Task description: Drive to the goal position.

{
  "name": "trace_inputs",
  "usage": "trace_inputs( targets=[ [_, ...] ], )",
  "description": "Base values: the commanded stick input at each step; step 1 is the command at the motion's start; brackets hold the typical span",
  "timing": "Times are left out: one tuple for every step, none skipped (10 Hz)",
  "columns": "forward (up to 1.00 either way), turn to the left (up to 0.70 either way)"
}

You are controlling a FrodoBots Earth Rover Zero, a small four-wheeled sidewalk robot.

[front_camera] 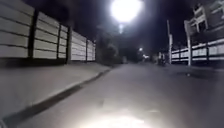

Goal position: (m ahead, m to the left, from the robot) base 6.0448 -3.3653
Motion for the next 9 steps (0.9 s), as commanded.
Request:
trace_inputs(
  targets=[
    [1.0, 0.0],
    [1.0, 0.0],
    [1.0, 0.0],
    [1.0, 0.0],
    [1.0, -0.07],
    [1.0, -0.15],
    [1.0, -0.26],
    [1.0, -0.37],
    [1.0, -0.36]
  ],
)
